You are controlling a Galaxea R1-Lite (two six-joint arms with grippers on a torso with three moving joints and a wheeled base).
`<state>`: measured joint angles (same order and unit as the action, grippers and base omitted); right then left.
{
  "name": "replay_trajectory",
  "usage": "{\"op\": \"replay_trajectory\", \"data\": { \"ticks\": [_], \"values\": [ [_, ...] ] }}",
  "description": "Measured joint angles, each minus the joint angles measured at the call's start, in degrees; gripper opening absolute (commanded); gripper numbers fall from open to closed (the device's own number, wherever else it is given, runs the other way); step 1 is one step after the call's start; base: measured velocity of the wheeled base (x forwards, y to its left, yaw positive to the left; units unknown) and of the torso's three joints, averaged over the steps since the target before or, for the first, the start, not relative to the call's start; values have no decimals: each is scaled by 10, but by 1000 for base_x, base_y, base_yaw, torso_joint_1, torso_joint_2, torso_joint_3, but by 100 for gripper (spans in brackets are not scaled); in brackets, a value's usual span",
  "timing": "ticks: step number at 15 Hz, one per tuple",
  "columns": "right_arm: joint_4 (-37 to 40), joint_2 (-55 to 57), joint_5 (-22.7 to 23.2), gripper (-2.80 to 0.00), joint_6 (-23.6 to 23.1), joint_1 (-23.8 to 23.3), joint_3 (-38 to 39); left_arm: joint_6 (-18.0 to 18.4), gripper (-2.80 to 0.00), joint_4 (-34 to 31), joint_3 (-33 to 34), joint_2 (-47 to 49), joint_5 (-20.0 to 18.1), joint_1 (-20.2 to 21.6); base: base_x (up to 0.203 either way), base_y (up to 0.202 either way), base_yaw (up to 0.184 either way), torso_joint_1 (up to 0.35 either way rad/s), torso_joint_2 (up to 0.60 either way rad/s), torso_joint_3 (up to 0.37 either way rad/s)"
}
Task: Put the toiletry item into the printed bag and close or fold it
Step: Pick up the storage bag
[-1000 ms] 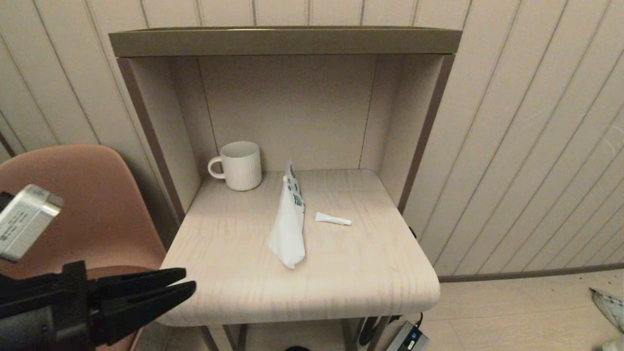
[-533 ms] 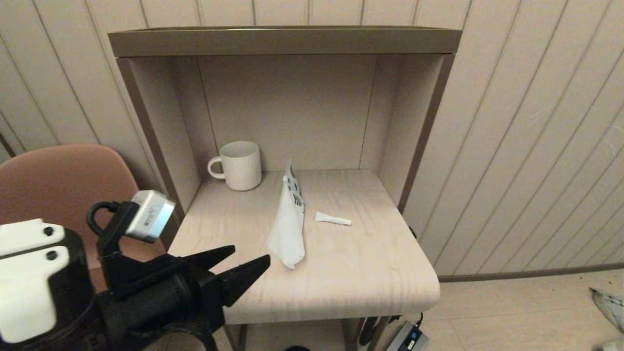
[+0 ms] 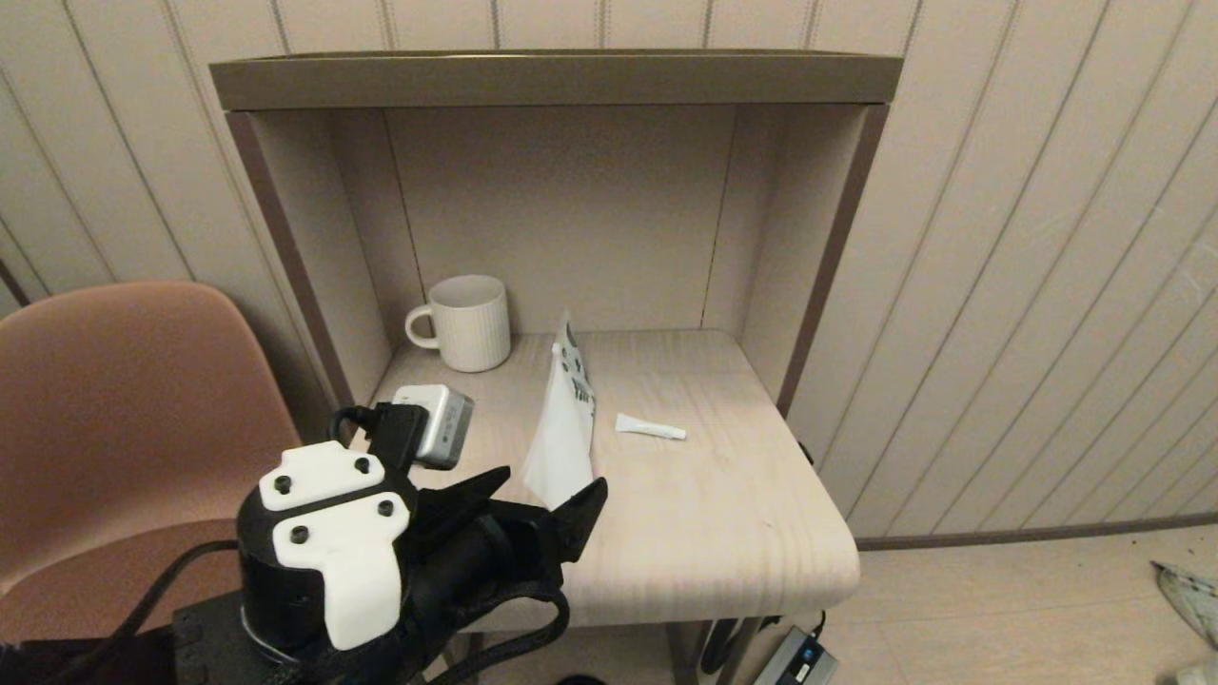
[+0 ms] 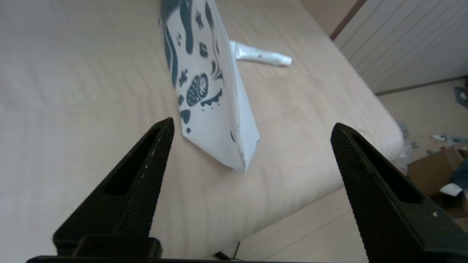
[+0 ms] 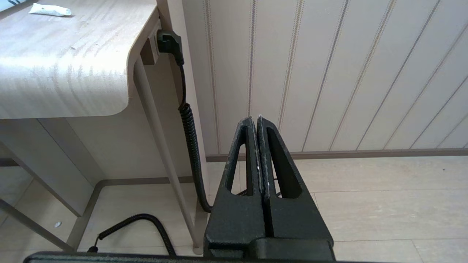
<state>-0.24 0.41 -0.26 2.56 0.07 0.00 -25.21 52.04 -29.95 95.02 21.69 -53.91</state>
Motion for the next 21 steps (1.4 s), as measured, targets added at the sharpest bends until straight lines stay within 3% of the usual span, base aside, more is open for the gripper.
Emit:
{"op": "replay_trajectory", "data": {
  "ticks": [8, 12, 13, 21],
  "values": [
    [0, 0, 0, -280, 0, 0, 0, 1, 0, 45, -57, 99, 50, 19, 0, 0, 0, 0, 0, 0],
    [0, 0, 0, -280, 0, 0, 0, 2, 0, 54, -56, 113, 51, 38, 0, 0, 0, 0, 0, 0],
    [0, 0, 0, -280, 0, 0, 0, 2, -280, 54, -56, 115, 50, 42, 0, 0, 0, 0, 0, 0],
    [0, 0, 0, -280, 0, 0, 0, 0, -280, 71, -54, 121, 51, 47, 0, 0, 0, 0, 0, 0]
  ]
}}
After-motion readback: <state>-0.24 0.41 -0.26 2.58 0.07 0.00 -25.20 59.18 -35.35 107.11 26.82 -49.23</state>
